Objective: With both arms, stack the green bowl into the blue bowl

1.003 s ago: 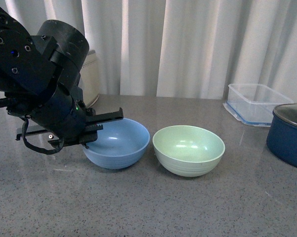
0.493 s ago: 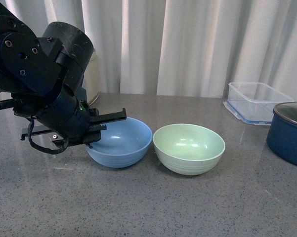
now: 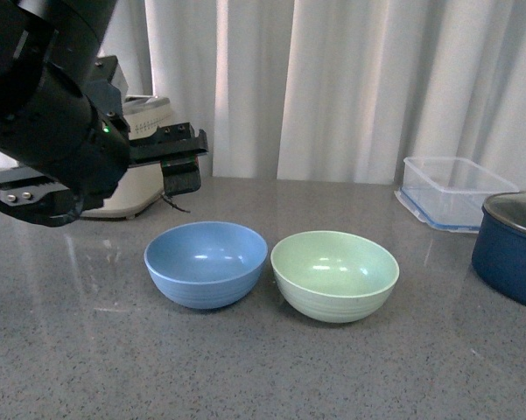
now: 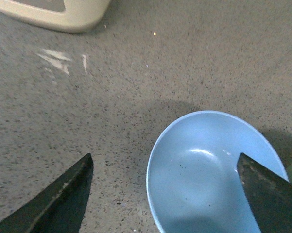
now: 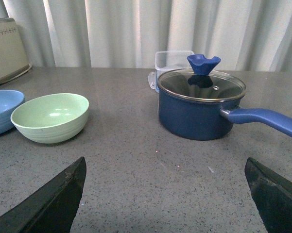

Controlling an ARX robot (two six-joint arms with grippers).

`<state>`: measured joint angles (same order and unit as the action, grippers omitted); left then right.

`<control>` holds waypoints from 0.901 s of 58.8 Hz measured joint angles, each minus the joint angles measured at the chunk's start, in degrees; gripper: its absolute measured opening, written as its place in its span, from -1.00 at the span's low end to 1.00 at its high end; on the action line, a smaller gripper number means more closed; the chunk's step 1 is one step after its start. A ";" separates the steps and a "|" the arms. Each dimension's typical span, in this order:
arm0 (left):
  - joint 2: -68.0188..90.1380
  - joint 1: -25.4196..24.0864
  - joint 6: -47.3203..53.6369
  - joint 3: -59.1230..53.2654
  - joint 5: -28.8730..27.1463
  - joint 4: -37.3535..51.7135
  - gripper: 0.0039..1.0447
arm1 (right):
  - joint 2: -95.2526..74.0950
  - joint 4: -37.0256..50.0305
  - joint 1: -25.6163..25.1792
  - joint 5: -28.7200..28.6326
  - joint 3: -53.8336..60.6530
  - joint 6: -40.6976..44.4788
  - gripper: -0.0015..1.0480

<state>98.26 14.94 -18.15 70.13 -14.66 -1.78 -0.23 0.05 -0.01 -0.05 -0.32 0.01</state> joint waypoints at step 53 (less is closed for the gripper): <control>-38.14 -0.57 16.85 -50.51 0.50 42.07 -0.03 | 0.00 0.00 0.00 -0.02 0.00 0.00 0.81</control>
<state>60.12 14.37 -1.30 19.62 -14.15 40.29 -0.23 0.05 -0.01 -0.08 -0.32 0.01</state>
